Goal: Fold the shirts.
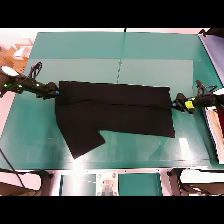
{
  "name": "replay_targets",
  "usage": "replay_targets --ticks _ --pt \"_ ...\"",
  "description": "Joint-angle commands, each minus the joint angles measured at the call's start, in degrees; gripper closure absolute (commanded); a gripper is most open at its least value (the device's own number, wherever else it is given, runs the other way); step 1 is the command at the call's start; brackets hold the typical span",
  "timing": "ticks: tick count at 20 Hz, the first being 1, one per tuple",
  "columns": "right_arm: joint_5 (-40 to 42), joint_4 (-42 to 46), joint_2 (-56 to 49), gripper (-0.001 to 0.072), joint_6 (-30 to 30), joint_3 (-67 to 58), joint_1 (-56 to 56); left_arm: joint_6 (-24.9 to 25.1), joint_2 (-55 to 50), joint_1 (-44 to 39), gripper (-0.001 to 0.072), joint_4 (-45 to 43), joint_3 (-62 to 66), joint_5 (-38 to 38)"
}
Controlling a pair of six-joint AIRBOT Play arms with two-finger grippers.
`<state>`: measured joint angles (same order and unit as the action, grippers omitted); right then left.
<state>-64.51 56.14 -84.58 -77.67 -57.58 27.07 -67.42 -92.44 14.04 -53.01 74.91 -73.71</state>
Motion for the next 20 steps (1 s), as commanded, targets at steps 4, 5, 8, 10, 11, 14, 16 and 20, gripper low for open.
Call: replay_targets --ticks 4,5,8,10,11,14,16,20 --pt "-7.2 14.3 13.6 0.0695 -12.3 4.5 1.8 -9.5 5.5 3.1 0.0688 -12.8 -0.8 -19.5" --pt "-7.4 16.5 16.5 0.0695 -14.2 7.0 1.8 -10.6 8.9 3.2 0.0687 -15.4 -3.8 -17.4" --pt "-6.1 18.4 23.6 0.0285 -17.3 15.1 2.0 -11.2 20.5 3.1 0.0686 -16.3 -15.9 -7.5" --pt "-4.4 16.0 24.5 0.0224 -17.2 17.3 2.0 -11.2 24.7 3.1 0.0684 -13.7 -21.4 -3.8" --pt "-4.8 15.2 24.5 0.0225 -16.5 17.3 2.1 -11.1 25.4 3.1 0.0682 -13.6 -22.9 -4.5" --pt "-10.3 16.6 26.5 0.0697 -16.1 17.5 2.1 -11.3 25.8 3.1 0.0271 -13.2 -27.2 -8.0" --pt "-12.0 16.1 30.9 0.0696 -19.5 19.5 2.1 -11.6 25.9 3.1 0.0271 -10.6 -31.3 -6.6" --pt "-12.0 15.9 47.7 0.0693 -26.4 28.0 2.1 -10.0 25.9 2.6 0.0271 -4.2 -40.2 1.4"
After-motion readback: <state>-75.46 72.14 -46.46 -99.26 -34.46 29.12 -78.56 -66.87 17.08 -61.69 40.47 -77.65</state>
